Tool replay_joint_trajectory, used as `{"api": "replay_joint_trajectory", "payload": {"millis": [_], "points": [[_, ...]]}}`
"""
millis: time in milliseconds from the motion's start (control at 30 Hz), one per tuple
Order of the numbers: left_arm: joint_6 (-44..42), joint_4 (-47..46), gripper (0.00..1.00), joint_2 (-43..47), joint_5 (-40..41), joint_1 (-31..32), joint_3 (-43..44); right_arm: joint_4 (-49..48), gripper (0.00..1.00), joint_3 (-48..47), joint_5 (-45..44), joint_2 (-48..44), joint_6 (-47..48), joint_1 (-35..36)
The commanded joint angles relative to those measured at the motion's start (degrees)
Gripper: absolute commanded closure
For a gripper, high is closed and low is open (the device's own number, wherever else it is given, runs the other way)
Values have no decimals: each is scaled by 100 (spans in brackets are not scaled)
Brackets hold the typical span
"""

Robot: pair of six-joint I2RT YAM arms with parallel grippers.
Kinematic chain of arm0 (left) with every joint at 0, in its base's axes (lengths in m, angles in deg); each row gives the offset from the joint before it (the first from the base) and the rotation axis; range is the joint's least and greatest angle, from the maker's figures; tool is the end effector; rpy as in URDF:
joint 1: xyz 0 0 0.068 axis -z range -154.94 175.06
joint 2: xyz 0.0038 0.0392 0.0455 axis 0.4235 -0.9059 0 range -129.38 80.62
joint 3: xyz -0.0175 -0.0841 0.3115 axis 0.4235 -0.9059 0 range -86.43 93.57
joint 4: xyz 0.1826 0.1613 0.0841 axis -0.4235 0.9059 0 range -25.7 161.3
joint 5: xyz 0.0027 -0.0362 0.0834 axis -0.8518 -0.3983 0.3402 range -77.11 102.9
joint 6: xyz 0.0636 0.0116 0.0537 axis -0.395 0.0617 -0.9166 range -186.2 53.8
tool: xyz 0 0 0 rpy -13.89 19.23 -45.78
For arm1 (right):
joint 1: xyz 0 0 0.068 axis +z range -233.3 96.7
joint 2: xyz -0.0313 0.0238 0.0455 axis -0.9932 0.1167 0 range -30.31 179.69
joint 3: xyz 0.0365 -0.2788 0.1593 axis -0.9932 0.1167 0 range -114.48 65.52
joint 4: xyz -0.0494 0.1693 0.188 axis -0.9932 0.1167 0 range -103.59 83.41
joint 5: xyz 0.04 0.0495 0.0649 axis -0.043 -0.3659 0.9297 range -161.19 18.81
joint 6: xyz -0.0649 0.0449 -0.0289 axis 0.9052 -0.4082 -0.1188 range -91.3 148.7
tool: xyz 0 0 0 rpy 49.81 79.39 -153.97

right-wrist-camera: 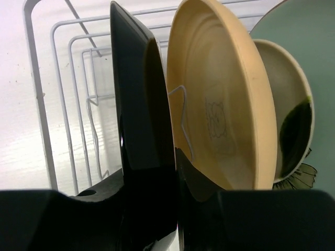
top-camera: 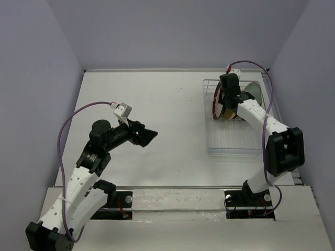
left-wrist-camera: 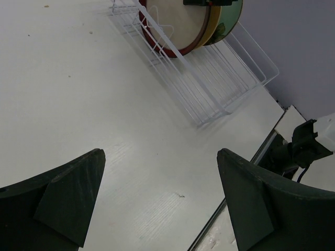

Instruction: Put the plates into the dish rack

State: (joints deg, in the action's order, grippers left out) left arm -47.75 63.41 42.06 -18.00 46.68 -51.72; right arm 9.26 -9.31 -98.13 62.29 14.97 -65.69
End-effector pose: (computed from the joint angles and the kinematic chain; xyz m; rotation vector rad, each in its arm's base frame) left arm 0.1299 -0.0922 0.3469 0.4783 1.6368 -0.9648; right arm 0.3800 0.0855 0.3216 0.1667 2.1933 -0.2326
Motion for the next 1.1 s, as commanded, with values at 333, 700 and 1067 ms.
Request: {"api": "replay_joint_trajectory", "payload": {"millis": [333,700,1067], "points": [[-53,-140,1,-169,145,-299,237,-1011,17,531,347,-707,-472,-328],[35,-298,1,-283,145,-887,184,-756,0,522,2005,-2438,-612,-328],[220,-632,1,-169,127,-1503,70,-466,0,1250,4775,-5206,-1078,-328]]}}
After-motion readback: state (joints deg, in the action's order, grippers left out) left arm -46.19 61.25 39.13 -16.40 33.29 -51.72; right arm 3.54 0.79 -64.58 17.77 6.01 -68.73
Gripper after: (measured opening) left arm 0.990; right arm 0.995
